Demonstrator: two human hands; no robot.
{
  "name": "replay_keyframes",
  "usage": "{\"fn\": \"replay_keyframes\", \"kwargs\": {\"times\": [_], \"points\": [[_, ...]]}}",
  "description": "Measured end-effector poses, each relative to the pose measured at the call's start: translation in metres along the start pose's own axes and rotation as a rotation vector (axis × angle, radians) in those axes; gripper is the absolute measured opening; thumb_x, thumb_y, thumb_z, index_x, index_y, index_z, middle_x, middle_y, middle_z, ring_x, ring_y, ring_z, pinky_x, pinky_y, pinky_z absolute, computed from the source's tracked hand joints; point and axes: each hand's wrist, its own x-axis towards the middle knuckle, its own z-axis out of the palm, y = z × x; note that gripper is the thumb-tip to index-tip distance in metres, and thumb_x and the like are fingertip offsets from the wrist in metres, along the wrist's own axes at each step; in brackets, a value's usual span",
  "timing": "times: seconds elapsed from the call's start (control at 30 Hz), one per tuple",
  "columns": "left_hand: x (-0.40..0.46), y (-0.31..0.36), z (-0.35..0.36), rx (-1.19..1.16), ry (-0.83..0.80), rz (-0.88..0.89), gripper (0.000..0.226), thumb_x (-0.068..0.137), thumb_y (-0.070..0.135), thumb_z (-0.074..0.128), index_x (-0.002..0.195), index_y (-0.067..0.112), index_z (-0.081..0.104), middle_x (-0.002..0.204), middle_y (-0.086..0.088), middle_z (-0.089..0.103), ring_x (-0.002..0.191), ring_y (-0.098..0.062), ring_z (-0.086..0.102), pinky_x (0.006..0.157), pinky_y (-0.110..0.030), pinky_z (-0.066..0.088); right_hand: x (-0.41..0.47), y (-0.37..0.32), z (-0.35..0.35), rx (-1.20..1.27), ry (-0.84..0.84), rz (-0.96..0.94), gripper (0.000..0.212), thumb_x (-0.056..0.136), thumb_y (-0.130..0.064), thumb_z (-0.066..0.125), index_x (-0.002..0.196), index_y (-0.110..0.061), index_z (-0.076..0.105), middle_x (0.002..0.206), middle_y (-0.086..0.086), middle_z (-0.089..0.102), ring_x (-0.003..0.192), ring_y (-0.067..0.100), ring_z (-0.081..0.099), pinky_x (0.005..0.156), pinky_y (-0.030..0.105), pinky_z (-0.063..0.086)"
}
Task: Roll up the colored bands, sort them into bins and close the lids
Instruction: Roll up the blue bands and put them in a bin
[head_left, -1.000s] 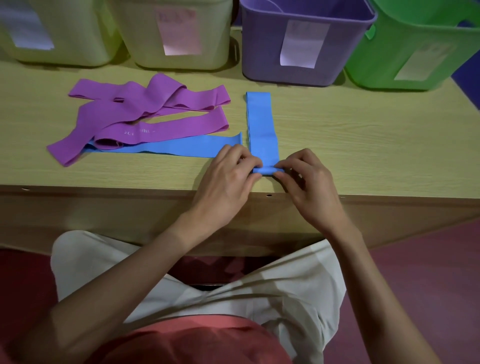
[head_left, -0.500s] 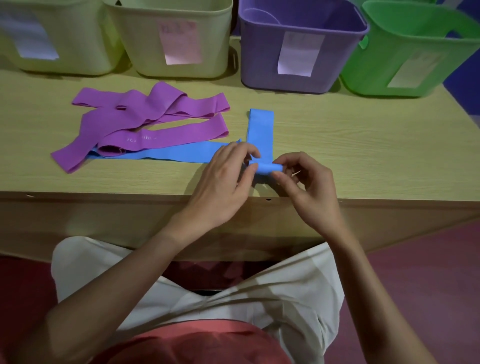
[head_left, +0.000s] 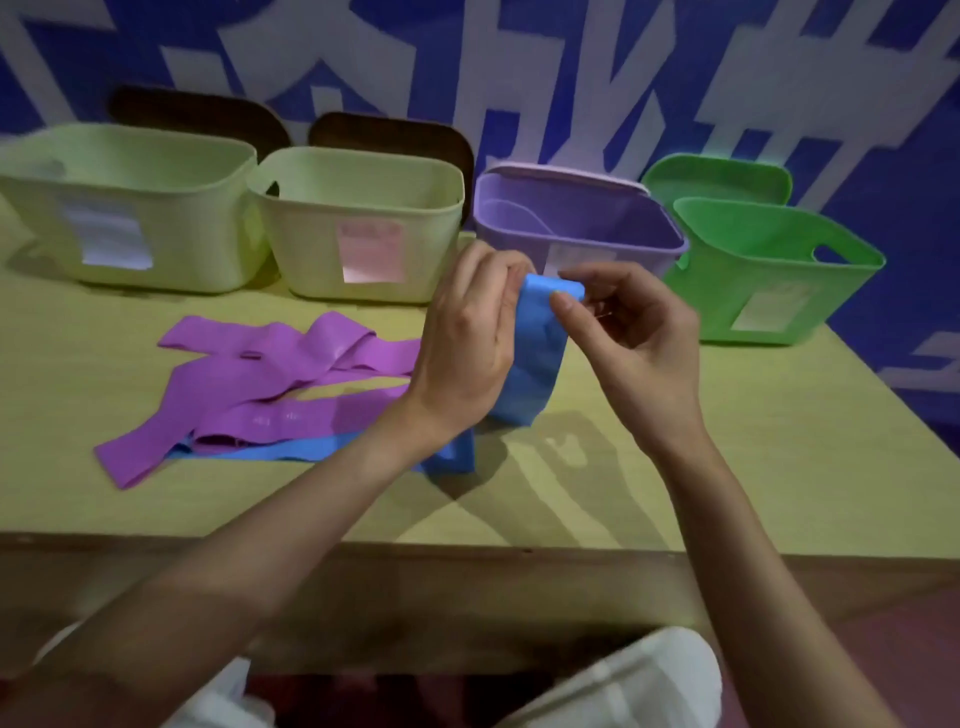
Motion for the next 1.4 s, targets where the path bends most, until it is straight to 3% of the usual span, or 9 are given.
{"fn": "replay_keyframes", "kwargs": {"times": [0.23,0.33,0.57,0.8,0.93,1.07,1.2,1.3,1.4], "points": [[0.067,-0.013,0.002,-0.031,0.082,0.004,0.034,0.100,0.018,0.034,0.087,-0.001,0.060,0.083,-0.005,0.052,0.078,-0.021,0.051,0.072,-0.027,0.040,0.070,0.000,0.007,-0.006,-0.005,-0.095,0.013,0.084,-0.006,0.071,0.096,-0.010,0.068,0.088,-0.003,0.070,0.078,0.009,0.065,0.076,0.029,0.054],[0.091,-0.023,-0.001,-0.012,0.088,-0.006,0.038,0.100,0.024,0.033,0.086,0.000,0.059,0.081,-0.006,0.054,0.074,-0.021,0.052,0.069,-0.035,0.043,0.096,-0.004,0.019,0.008,0.015,-0.147,0.016,0.083,-0.002,0.072,0.096,-0.009,0.068,0.089,-0.001,0.071,0.081,0.010,0.066,0.077,0.026,0.054],[0.125,-0.065,-0.015,0.134,0.232,0.001,0.035,0.101,0.019,0.035,0.077,0.005,0.056,0.070,-0.003,0.050,0.065,-0.014,0.045,0.060,-0.022,0.033,0.133,-0.002,0.063,0.133,0.071,-0.145,0.017,0.081,-0.003,0.073,0.096,-0.012,0.073,0.086,0.003,0.074,0.079,0.011,0.070,0.075,0.025,0.056],[0.128,-0.098,-0.016,0.130,0.316,-0.026,0.055,0.104,0.035,0.023,0.077,0.002,0.058,0.070,-0.008,0.058,0.065,-0.020,0.051,0.061,-0.026,0.037,0.144,0.011,0.104,0.194,0.090,-0.128,0.021,0.085,-0.002,0.068,0.104,-0.012,0.071,0.097,0.004,0.071,0.082,-0.002,0.066,0.072,0.010,0.047],[0.127,-0.106,-0.021,0.090,0.303,-0.107,0.048,0.101,0.030,0.026,0.089,0.003,0.064,0.081,0.004,0.060,0.075,-0.006,0.053,0.069,-0.010,0.038,0.146,0.021,0.120,0.255,0.050,-0.087,0.023,0.087,-0.003,0.068,0.108,-0.012,0.071,0.097,0.006,0.070,0.083,0.007,0.065,0.071,0.017,0.048],[0.128,-0.108,-0.024,0.104,0.282,-0.128,0.045,0.102,0.028,0.026,0.100,0.004,0.065,0.089,0.004,0.062,0.083,-0.008,0.057,0.074,-0.016,0.043,0.142,0.026,0.130,0.323,0.052,-0.066,0.027,0.090,-0.006,0.064,0.114,-0.016,0.070,0.095,0.009,0.067,0.077,0.027,0.058,0.075,0.030,0.048],[0.127,-0.110,-0.021,0.135,0.261,-0.081,0.053,0.104,0.033,0.023,0.104,0.001,0.065,0.095,-0.007,0.069,0.089,-0.014,0.061,0.079,-0.016,0.040,0.143,0.024,0.129,0.304,0.061,-0.090,0.026,0.090,-0.005,0.063,0.114,-0.014,0.069,0.097,0.004,0.070,0.091,0.016,0.065,0.076,0.019,0.049],[0.127,-0.110,-0.022,0.152,0.280,-0.052,0.047,0.103,0.028,0.026,0.100,0.002,0.065,0.092,-0.004,0.067,0.086,-0.009,0.057,0.077,-0.012,0.038,0.143,0.028,0.127,0.321,0.109,-0.013,0.023,0.087,-0.008,0.068,0.110,-0.009,0.072,0.092,0.009,0.072,0.091,0.030,0.066,0.082,0.032,0.055],[0.130,-0.114,-0.025,0.144,0.261,-0.038,0.039,0.102,0.023,0.030,0.092,0.005,0.063,0.085,0.000,0.064,0.080,-0.007,0.053,0.072,-0.010,0.036,0.145,0.032,0.128,0.387,0.119,0.066,0.021,0.086,-0.010,0.070,0.106,-0.007,0.074,0.097,0.010,0.074,0.093,0.027,0.070,0.086,0.039,0.054]]}}
